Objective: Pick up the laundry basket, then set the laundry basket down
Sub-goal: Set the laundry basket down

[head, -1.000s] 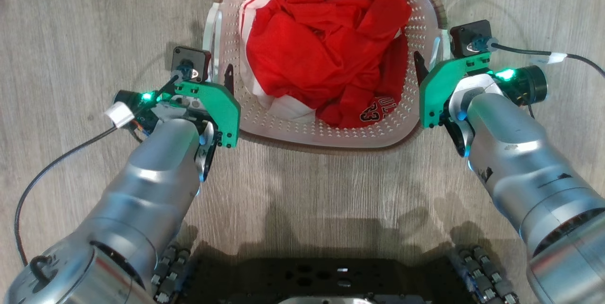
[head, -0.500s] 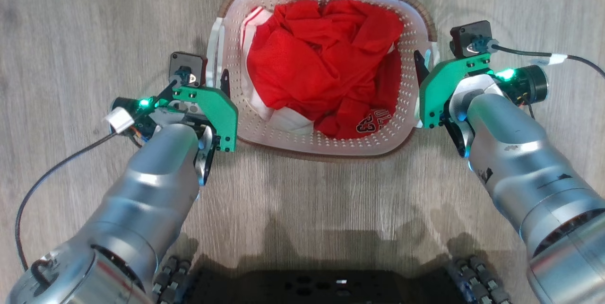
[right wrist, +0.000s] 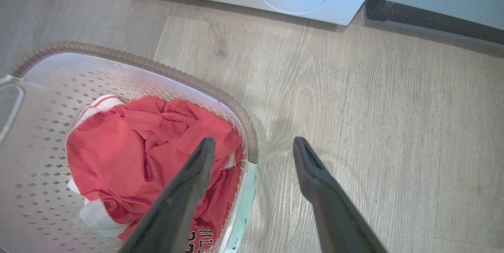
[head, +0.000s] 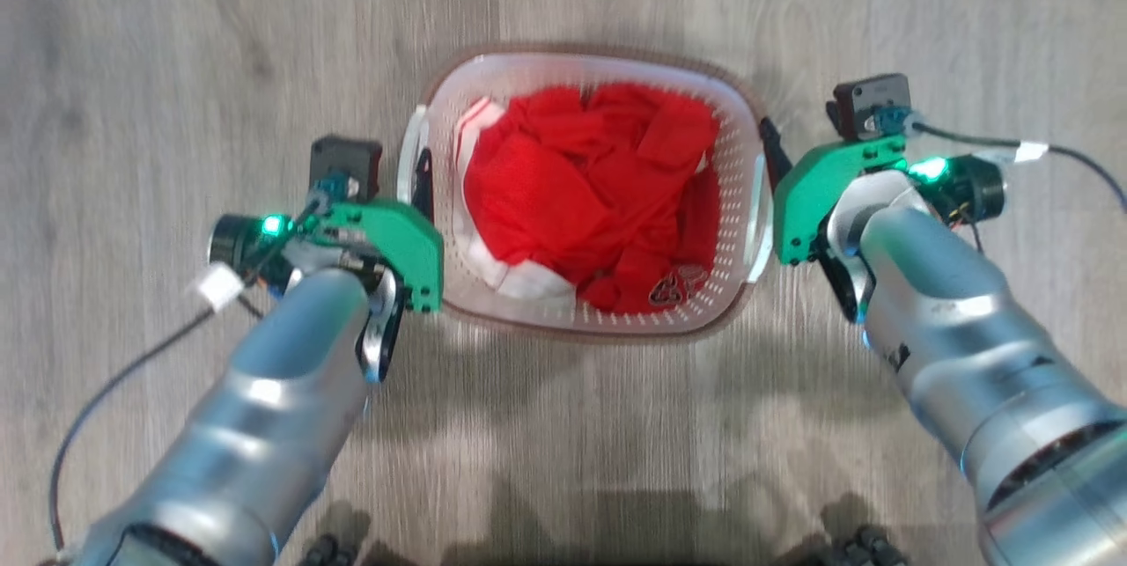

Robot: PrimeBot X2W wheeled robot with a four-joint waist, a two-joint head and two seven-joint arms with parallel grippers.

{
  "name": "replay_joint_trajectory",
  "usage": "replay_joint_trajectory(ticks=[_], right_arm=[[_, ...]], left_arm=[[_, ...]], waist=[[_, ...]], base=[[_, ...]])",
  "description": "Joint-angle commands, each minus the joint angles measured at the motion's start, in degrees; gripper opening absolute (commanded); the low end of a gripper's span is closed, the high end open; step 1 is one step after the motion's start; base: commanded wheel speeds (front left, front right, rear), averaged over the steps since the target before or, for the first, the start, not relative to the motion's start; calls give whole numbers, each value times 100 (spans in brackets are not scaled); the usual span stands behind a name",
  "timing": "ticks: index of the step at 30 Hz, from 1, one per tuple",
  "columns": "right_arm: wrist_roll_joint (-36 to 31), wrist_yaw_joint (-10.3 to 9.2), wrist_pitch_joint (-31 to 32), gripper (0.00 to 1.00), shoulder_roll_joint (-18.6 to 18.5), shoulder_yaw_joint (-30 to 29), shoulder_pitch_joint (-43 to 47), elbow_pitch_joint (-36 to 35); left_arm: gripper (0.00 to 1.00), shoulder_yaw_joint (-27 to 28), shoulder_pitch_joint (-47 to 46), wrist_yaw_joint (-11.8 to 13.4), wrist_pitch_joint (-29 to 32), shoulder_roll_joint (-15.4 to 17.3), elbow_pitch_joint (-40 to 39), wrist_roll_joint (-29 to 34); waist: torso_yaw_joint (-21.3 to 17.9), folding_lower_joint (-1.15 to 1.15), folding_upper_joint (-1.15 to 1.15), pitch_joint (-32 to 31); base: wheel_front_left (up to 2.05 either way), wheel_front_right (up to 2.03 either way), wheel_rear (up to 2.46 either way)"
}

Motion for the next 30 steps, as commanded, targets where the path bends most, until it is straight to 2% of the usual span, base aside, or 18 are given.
replay_joint_trajectory(ticks=[1, 8, 17, 30], right_arm=[[-42, 34, -72, 100, 94, -1, 268, -150], [-519, 34, -75, 100, 94, -576, 824, -898], [-1163, 34, -76, 100, 94, -1221, 1716, -2044], [-1635, 34, -76, 100, 94, -1922, 2745, -3477]], left_arm=[[100, 212, 135, 74, -30, 198, -151, 87], [100, 1139, 1002, 63, -30, 284, -1007, 778], [100, 2257, 2026, -67, -30, 221, -2021, 1621], [100, 3291, 3100, -313, -30, 54, -3320, 2491]], waist=[[-43, 0, 0, -299], [-106, 0, 0, -1049], [-213, 0, 0, -1789], [-328, 0, 0, -2347]], base=[[0, 0, 0], [0, 0, 0], [0, 0, 0], [0, 0, 0]])
